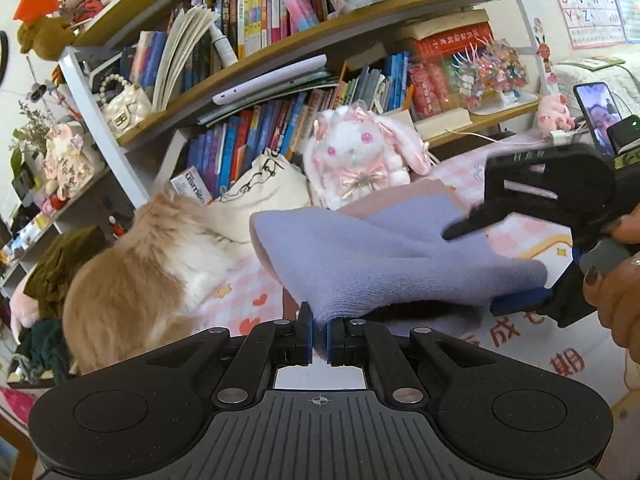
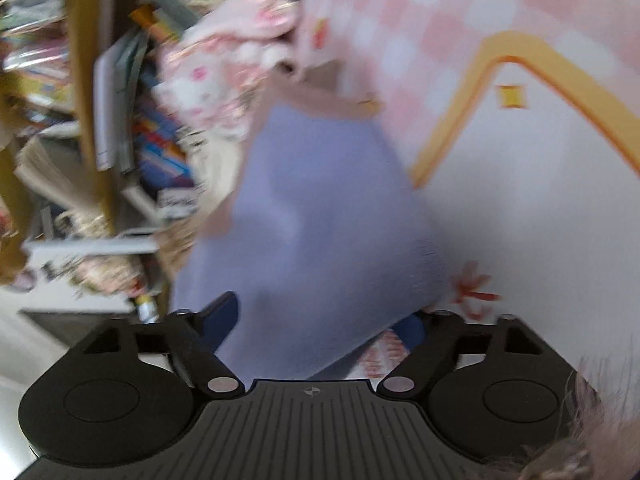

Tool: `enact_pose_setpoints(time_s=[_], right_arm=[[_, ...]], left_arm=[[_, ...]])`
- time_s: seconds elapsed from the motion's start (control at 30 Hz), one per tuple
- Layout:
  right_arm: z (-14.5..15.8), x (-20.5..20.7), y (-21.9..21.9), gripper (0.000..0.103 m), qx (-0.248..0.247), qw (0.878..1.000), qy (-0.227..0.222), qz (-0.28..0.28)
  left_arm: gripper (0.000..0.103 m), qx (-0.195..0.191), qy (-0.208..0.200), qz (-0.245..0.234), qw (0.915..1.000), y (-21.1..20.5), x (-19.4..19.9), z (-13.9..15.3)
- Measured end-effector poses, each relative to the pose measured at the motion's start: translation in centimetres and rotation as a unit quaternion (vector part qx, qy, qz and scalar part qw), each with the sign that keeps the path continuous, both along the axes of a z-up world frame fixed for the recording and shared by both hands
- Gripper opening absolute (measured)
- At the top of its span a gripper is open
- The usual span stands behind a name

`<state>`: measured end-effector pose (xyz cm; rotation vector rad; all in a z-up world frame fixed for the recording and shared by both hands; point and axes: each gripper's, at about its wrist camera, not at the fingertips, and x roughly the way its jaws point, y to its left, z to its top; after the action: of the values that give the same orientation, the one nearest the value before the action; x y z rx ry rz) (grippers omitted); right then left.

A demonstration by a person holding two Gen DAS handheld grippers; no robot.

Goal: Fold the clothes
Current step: 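Lift the sweater with both grippers and shake it open above the table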

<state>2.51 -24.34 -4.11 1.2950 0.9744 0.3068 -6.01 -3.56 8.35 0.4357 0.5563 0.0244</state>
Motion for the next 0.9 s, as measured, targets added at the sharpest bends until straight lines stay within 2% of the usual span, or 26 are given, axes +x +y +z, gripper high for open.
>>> enact_pose_setpoints(time_s=[0.03,0.1,0.2,0.3,0.37,0.43,0.47,0.53,0.57,0.6,0.63,0.67,0.7,0.73,0.77,0.8,0.87,0.9], right_arm=[[-0.1,-0.3,0.0,0.036,-0.017,1.0,0.004,-0.004],[0.3,-0.4,-0.1,0.016,-0.041,0.999,-0.002,-0.007],[1.8,-0.2,-0.8,0.012,-0.031,0.998,-0.048,-0.01],[5.1,1.6,-1.6,0.012,0.005,0.992,-0.122,-0.027],[8.9,3.2,-2.4,0.012,0.022,0.98,-0.196,-0.038],[14.1,4.9,-2.6,0.011,0.018,0.958,-0.283,-0.04],[17.1,5.6,-2.6,0.011,0.018,0.943,-0.33,-0.039],[22.5,6.1,-2.0,0.011,0.023,0.91,-0.414,-0.031],[24.8,6.1,-1.7,0.011,0.027,0.893,-0.449,-0.02],[27.1,6.0,-1.4,0.011,0.031,0.875,-0.484,-0.01],[29.2,6.0,-1.0,0.011,0.036,0.857,-0.514,0.003],[30.7,6.1,-0.3,0.011,0.042,0.846,-0.531,0.02],[31.8,6.2,0.5,0.011,0.046,0.841,-0.539,0.038],[32.5,6.4,1.3,0.011,0.048,0.838,-0.54,0.056],[32.3,7.1,2.5,0.011,0.04,0.845,-0.528,0.075],[31.4,7.9,3.9,0.012,0.022,0.856,-0.508,0.097],[29.2,9.6,6.7,0.012,-0.018,0.876,-0.462,0.139],[27.3,10.5,8.3,0.012,-0.049,0.888,-0.429,0.16]], left_arm=[[0.006,0.0,0.001,0.002,1.0,0.2,-0.2,-0.1],[0.006,-0.003,0.004,0.007,1.0,0.7,-0.3,-0.1],[0.006,-0.003,-0.018,0.007,0.9998,0.9,-0.4,0.7],[0.006,-0.008,-0.048,0.001,0.9988,1.0,-0.3,2.1],[0.006,-0.022,-0.082,-0.015,0.9963,0.9,-0.3,3.8],[0.006,-0.038,-0.135,-0.043,0.9891,0.5,-0.7,6.4],[0.006,-0.053,-0.163,-0.06,0.9833,0.4,-1.1,7.9],[0.006,-0.109,-0.223,-0.097,0.9637,1.0,-2.4,11.4],[0.006,-0.144,-0.25,-0.115,0.9504,1.5,-3.1,13.1],[0.006,-0.187,-0.275,-0.134,0.9336,2.4,-3.9,14.7],[0.006,-0.225,-0.282,-0.145,0.9213,3.4,-4.4,15.9],[0.006,-0.267,-0.281,-0.157,0.9087,4.5,-4.7,16.8],[0.006,-0.309,-0.271,-0.16,0.8975,6.0,-4.7,17.0],[0.006,-0.351,-0.26,-0.162,0.8849,7.5,-4.7,17.1],[0.006,-0.373,-0.248,-0.152,0.8809,8.6,-4.7,16.6],[0.006,-0.38,-0.23,-0.131,0.8863,9.6,-4.4,15.6],[0.006,-0.367,-0.168,-0.07,0.9124,10.9,-3.0,12.5],[0.006,-0.348,-0.126,-0.037,0.9284,11.5,-2.3,10.5]])
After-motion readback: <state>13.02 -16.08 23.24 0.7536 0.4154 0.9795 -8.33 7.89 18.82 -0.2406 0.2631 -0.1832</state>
